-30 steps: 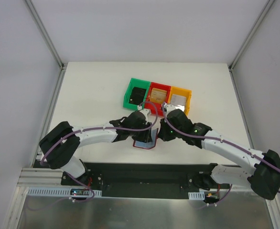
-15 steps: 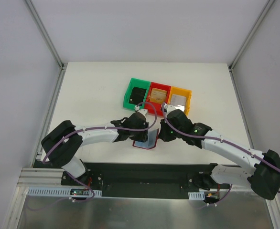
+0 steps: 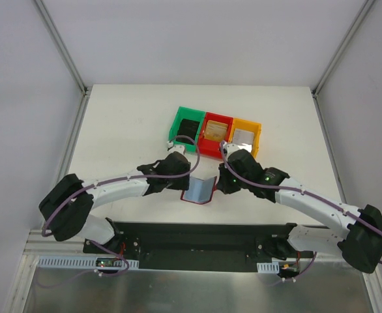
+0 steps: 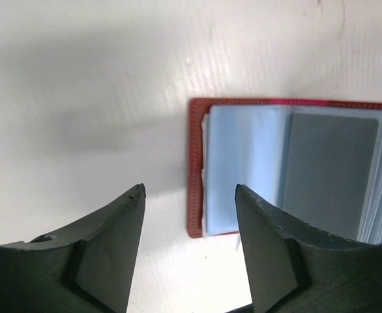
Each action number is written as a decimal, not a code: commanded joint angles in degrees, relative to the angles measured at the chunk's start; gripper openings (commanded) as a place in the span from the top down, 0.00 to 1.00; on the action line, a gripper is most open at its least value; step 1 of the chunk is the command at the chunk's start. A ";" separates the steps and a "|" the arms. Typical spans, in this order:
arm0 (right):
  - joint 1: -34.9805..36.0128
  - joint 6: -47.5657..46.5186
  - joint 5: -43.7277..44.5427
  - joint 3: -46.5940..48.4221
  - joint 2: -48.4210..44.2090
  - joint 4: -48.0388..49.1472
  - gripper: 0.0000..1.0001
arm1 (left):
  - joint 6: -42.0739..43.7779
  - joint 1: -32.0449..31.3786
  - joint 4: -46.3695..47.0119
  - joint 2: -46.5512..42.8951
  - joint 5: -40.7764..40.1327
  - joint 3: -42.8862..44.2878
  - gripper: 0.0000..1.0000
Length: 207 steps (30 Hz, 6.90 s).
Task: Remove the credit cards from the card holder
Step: Remove the credit card from the card holder.
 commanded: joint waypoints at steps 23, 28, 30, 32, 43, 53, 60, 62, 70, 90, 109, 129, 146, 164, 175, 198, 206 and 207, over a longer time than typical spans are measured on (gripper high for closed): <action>-3.22 -4.37 -4.21 0.95 -0.13 -2.44 1.00 | 0.24 0.69 14.78 0.58 26.16 1.73 0.48; -3.49 -4.11 -4.21 -0.63 -0.65 -2.18 1.00 | 0.51 0.60 14.87 2.16 26.43 2.79 0.47; -3.66 -4.11 -4.21 -0.98 -0.83 -2.18 1.00 | 0.51 0.43 14.96 2.86 26.52 3.31 0.47; -3.66 -4.02 -4.30 -1.07 -1.01 -2.09 1.00 | 0.68 0.16 15.05 3.48 26.43 3.75 0.46; -3.75 -4.02 -4.56 0.42 -2.33 -2.62 1.00 | 2.26 -1.95 12.50 6.38 22.48 5.69 0.46; -3.75 -4.02 -4.48 0.86 -2.33 -2.71 1.00 | 3.23 -2.74 10.12 8.05 19.40 6.57 0.47; -3.75 -4.11 -4.57 1.21 -1.97 -2.80 1.00 | 3.49 -3.61 10.12 8.23 19.48 7.53 0.46; -3.84 -4.19 -4.56 1.30 -1.97 -2.88 1.00 | 3.58 -3.79 9.95 8.31 19.48 7.80 0.45; -3.84 -4.28 -4.56 1.47 -2.06 -3.15 1.00 | 3.41 -4.41 9.42 9.63 19.05 7.97 0.46; -3.84 -4.46 -4.48 2.44 -2.59 -4.11 1.00 | 3.41 -5.11 4.33 11.48 8.68 7.27 0.55; -3.75 -4.90 -4.83 1.91 -2.59 -4.55 1.00 | 2.00 -3.79 0.63 7.26 1.64 6.39 0.58; -4.72 -6.30 -4.92 -1.16 -4.87 -6.49 1.00 | 0.07 1.47 -0.42 5.51 1.20 4.90 0.58; -7.09 -8.67 -5.79 -3.45 -5.84 -7.89 1.00 | -2.57 5.00 4.39 -5.29 3.73 -2.83 0.57; -9.55 -7.01 -5.09 -6.35 -4.17 -6.49 1.00 | 1.56 1.75 21.81 7.87 23.63 2.96 0.56; -10.96 -5.25 -3.78 -5.73 -5.05 -7.98 0.70 | -0.55 1.92 19.70 12.80 16.85 1.83 0.61; -10.96 7.23 -3.87 -8.11 5.49 5.64 0.53 | -10.65 1.83 18.04 0.50 5.78 -13.73 0.61; -11.05 7.67 -0.87 -8.37 10.84 7.04 0.43 | -9.61 1.92 16.10 -7.41 2.34 -14.09 0.50; -11.05 7.67 -1.22 -8.11 11.73 7.74 0.43 | -9.43 1.83 15.84 -7.42 2.61 -13.74 0.50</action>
